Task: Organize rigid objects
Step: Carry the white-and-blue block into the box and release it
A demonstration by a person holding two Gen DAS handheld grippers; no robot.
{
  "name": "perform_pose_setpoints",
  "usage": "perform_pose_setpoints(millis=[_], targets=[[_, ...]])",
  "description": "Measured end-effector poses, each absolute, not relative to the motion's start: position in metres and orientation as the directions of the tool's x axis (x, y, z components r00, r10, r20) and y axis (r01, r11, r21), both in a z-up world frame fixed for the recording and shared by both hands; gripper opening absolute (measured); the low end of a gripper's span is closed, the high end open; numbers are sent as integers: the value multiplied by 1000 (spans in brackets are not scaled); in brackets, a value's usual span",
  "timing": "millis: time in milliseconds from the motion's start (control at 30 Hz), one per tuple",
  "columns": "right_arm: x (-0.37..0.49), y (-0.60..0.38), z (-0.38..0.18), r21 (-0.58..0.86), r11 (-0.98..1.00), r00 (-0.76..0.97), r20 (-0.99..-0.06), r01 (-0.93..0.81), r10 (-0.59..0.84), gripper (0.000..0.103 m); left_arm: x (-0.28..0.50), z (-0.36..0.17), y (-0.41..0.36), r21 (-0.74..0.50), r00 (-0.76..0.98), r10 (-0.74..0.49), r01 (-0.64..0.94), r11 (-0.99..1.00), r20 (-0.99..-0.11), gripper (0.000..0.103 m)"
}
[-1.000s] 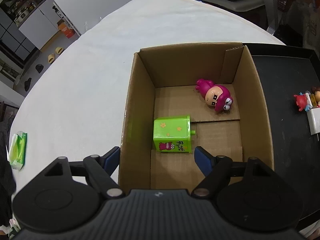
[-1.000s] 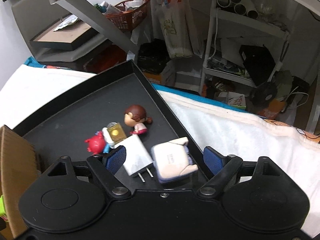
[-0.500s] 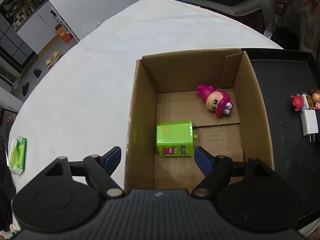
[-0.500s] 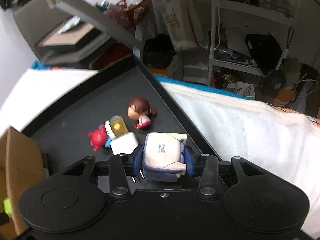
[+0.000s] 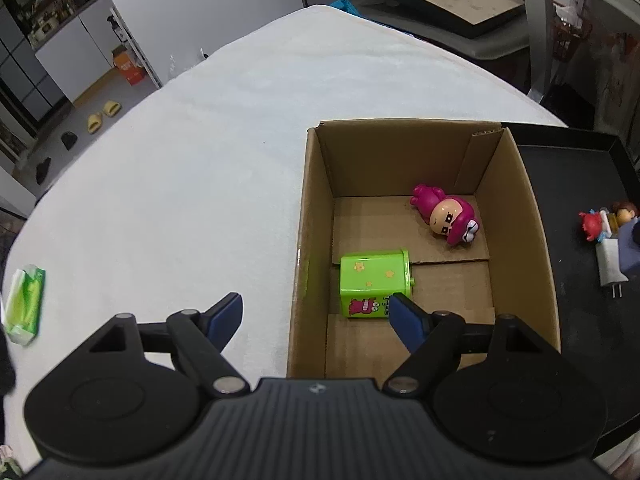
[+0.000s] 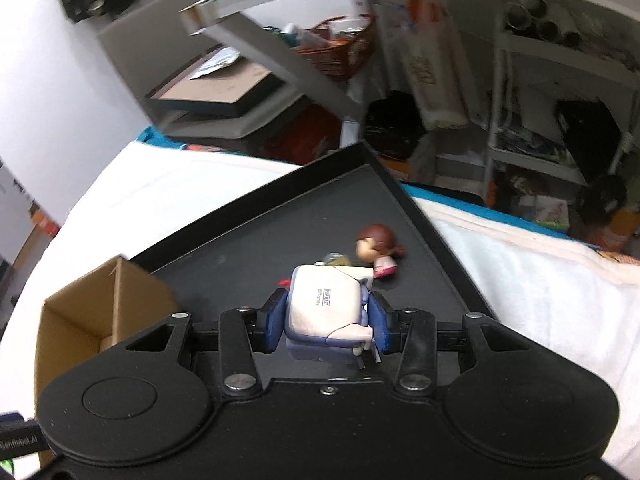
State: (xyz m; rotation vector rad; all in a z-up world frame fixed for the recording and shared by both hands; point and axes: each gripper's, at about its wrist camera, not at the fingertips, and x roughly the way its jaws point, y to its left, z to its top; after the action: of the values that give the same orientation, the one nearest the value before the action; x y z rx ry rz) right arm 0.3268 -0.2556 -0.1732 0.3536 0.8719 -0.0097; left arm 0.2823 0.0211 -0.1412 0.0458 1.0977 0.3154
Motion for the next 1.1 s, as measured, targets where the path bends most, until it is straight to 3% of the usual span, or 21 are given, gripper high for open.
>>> perform_pose_setpoints(millis=[633,933,1100], targets=[[318,-200,-129,359,933,722,-643,-13,257,42,278,-135,42,72,496,166,-205,976,-852,74],[316,-164,-115,342,936,736,-611,-87,292,42,275,-143,51,36,504,120,-175,984,-855,53],[317,-151,-113,333,935,736,-603,-120,309,42,276,-148,60,-5,499,82,-170,986,-863,37]])
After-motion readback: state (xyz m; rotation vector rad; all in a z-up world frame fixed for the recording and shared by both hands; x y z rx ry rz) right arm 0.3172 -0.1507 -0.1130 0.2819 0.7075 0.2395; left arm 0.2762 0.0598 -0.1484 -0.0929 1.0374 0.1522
